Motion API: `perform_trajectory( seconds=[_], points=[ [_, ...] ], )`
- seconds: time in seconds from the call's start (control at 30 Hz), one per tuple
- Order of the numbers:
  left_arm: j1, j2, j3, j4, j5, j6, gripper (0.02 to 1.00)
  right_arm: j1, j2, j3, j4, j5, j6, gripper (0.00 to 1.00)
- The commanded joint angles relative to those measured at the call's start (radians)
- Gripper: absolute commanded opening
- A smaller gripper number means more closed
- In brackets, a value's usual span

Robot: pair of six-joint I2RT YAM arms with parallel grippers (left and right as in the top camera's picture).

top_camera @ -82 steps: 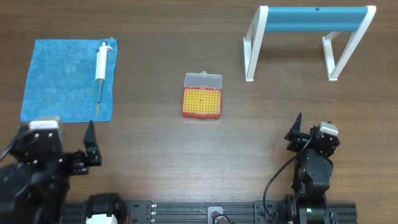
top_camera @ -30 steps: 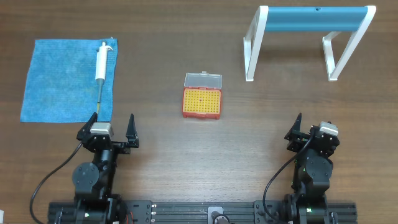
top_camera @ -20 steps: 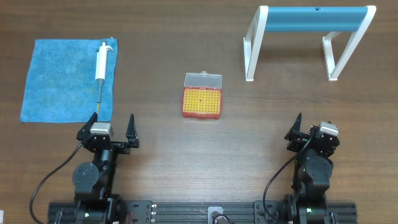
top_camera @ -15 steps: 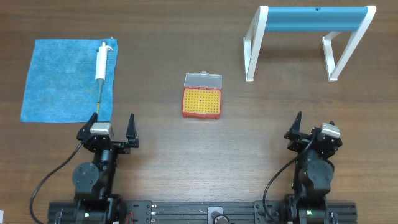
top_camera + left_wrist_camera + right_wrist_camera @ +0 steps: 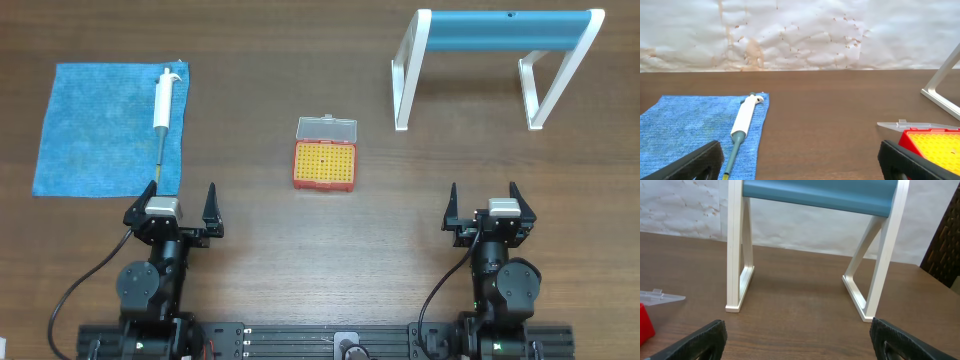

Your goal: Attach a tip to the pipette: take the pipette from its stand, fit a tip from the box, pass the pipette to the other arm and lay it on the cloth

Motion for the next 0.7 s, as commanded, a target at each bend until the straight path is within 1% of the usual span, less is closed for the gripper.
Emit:
perform_trajectory(
  seconds=[0.03,0.7],
  points=[
    [-0.004,-0.009,-0.001,-0.008,-0.018,-0.008,0.996,-0.005,-0.011,-0.003,-0.006,-0.017,-0.014,0.939],
    [-0.004,-0.009,-0.001,-0.008,-0.018,-0.009,0.996,-0.005,-0.011,-0.003,-0.006,-0.017,-0.014,0.939]
  ],
)
